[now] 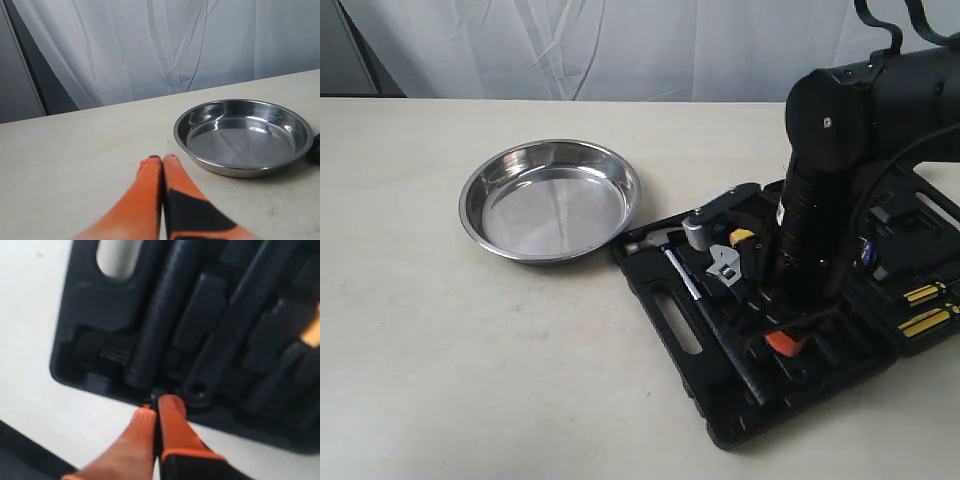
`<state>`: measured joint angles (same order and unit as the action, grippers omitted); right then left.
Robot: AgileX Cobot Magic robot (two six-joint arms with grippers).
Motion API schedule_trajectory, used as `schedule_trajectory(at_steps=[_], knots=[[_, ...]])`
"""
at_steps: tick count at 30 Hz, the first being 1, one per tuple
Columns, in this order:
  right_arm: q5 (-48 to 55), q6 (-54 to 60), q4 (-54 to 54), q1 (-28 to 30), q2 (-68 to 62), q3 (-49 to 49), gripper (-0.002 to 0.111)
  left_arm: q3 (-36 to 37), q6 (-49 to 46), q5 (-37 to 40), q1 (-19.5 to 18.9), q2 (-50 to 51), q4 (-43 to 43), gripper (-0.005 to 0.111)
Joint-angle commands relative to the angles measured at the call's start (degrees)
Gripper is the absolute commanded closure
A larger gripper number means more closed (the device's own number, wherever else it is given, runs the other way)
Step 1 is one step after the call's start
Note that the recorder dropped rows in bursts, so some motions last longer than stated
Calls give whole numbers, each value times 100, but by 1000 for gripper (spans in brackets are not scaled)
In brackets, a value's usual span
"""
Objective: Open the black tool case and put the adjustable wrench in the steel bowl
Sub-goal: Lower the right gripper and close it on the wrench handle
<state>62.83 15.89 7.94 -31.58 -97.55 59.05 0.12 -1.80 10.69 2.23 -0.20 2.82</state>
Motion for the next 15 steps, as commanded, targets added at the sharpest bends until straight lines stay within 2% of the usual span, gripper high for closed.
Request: schedule_trajectory(at_steps=[1,5,7,8,10,13,14,15], knots=[[519,-1457,-1650,21,66,14,107,-12,9,-29,21,20,-15,106],[-233,-4028,-4303,21,66,14,107,-12,9,-29,21,20,-15,106],[-924,-5058,-5088,21,66,14,107,-12,9,-29,21,20,-15,106],[-1377,-5175,-5139,21,66,14,107,-12,9,-29,21,20,-15,106],[-2479,-4631,-4614,21,66,14,107,-12,9,-29,21,20,-15,106],[-3511,-2823,-2996,9,66,14,107,-12,9,-29,21,20,-15,106],[-3645,-1197,-1355,-3,66,14,107,-12,9,-29,21,20,-15,106],[-3557,-530,-590,-3,55,14,107,-12,9,-29,21,20,-15,106]])
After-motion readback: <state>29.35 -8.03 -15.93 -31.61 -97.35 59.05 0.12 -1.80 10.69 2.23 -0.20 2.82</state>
